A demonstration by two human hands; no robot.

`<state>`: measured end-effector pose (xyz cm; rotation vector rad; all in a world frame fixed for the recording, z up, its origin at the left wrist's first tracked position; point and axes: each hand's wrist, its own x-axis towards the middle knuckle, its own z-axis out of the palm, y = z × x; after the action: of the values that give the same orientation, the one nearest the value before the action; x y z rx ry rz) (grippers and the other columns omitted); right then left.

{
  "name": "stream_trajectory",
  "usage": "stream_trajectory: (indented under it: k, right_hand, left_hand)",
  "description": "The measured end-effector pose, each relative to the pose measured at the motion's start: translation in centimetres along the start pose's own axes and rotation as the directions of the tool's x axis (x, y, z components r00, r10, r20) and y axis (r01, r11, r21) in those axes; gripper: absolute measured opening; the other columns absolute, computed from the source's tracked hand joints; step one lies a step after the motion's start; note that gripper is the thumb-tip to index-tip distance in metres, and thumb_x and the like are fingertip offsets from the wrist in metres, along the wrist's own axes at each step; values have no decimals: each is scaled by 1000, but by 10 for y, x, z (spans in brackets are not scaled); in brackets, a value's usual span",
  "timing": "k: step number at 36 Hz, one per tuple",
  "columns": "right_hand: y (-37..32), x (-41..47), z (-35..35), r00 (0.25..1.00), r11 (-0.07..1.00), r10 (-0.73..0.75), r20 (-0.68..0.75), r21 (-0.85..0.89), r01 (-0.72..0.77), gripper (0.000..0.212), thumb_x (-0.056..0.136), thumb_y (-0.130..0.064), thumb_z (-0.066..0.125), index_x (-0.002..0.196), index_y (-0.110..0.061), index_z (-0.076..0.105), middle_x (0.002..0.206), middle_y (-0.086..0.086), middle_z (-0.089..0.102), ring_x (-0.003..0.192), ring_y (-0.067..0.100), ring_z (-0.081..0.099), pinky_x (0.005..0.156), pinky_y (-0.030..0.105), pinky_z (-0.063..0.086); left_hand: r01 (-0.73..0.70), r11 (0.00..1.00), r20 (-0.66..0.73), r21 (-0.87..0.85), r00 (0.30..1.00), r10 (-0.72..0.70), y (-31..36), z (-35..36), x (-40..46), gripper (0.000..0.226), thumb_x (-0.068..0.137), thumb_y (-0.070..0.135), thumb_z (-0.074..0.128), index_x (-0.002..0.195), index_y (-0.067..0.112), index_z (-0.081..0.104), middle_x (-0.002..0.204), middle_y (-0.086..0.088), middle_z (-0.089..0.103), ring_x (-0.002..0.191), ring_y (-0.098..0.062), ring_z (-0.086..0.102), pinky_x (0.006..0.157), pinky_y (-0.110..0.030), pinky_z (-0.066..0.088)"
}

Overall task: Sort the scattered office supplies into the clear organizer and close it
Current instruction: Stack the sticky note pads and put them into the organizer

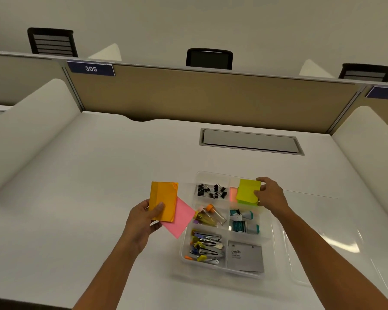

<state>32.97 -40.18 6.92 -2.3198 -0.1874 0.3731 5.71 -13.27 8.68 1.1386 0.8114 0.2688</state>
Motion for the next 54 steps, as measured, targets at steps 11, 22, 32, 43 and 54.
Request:
stream_trajectory:
  k: [11,22,32,43,54]
  right_hand:
    - [-9,-13,-2,977,833,-205,56,-515,204,79,93,-4,62,157,-24,20,130,10,58,98,25,63,81,35,57]
    - [-32,-67,-5,958,964,-211,196,205,170,29,97,-42,59,121,-27,65,106,-8,70,82,9,72,74,29,58]
    - [-25,-129,-6,933,858,-205,294,514,27,29,90,-50,67,108,-29,74,85,-2,73,63,10,61,53,25,45]
    - [6,-135,-16,994,829,-27,106,558,-37,13,96,-20,64,108,-23,68,87,2,71,64,12,64,54,27,47]
    - [24,-104,-46,979,891,122,-161,452,-37,28,96,-9,50,114,-27,62,105,-4,66,74,12,72,56,23,53]
  left_hand:
    - [-7,1000,-14,-7,1000,6,0,19,-5,42,87,21,67,126,16,51,115,-8,65,103,-31,64,75,-39,56]
    - [-27,997,126,71,992,18,8,69,-7,41,88,25,66,126,19,51,117,-4,65,106,-26,64,75,-36,56]
    - [-71,980,275,183,961,19,9,114,-6,29,89,25,66,116,24,56,111,-1,69,96,-22,69,65,-30,58]
    - [-11,976,351,217,934,-68,4,139,8,28,90,22,66,116,16,61,107,-4,73,90,-23,73,68,-37,60]
    - [9,957,423,291,895,-137,-10,132,23,46,86,-5,64,114,31,60,117,-1,65,101,-33,68,86,-55,55]
